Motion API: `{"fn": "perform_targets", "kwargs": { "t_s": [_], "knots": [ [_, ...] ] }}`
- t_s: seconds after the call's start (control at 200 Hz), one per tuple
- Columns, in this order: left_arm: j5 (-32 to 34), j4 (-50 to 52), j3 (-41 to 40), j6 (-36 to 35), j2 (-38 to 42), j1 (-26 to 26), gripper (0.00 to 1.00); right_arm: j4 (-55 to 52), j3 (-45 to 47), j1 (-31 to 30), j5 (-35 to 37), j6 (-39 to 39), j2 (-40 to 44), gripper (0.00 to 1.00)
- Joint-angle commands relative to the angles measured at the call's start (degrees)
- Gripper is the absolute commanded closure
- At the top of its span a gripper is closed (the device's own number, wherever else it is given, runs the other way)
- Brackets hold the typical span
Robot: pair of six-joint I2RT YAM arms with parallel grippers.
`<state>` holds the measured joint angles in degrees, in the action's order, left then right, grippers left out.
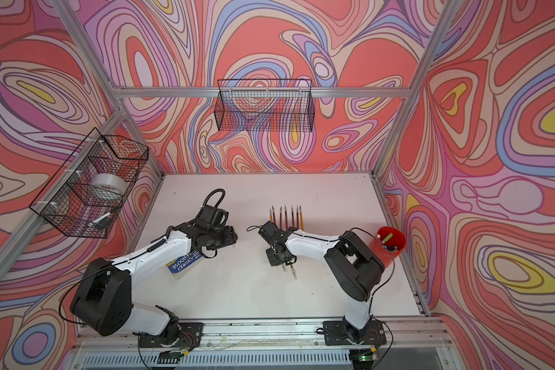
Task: Remove protective caps from carving knives
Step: Pick up the carving knife from the center of the board.
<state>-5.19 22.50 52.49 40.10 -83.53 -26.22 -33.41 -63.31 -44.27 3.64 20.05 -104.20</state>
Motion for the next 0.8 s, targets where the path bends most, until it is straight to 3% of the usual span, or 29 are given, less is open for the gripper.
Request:
{"fn": "perform_targets", "kwargs": {
  "t_s": [0.0, 0.19, 0.406, 0.601, 0.791],
  "knots": [
    [-0.1, -0.1, 0.9, -0.1, 0.1, -0.2, 0.39, 3.2, -0.4, 0.6, -3.8, -2.7, -3.9, 0.76],
    [0.2, 0.9, 0.4, -0.6, 1.1, -0.1, 0.39, 4.1, -2.9, 0.6, -6.5, -5.8, -4.8, 0.93],
    [-2.1, 2.5, -1.5, -2.1, 3.8, -0.2, 0.39, 5.9, -3.5, 0.6, -10.6, -11.8, -3.9, 1.00],
    [-11.2, -3.1, -7.7, -4.5, 10.4, 0.0, 0.26, 6.5, -5.9, 0.7, -19.9, -16.2, -2.2, 1.00],
    [-14.5, -4.1, -12.3, -3.0, 16.9, 2.1, 0.14, 3.9, -9.8, 0.6, -25.7, -16.8, -1.0, 1.00]
  ]
}}
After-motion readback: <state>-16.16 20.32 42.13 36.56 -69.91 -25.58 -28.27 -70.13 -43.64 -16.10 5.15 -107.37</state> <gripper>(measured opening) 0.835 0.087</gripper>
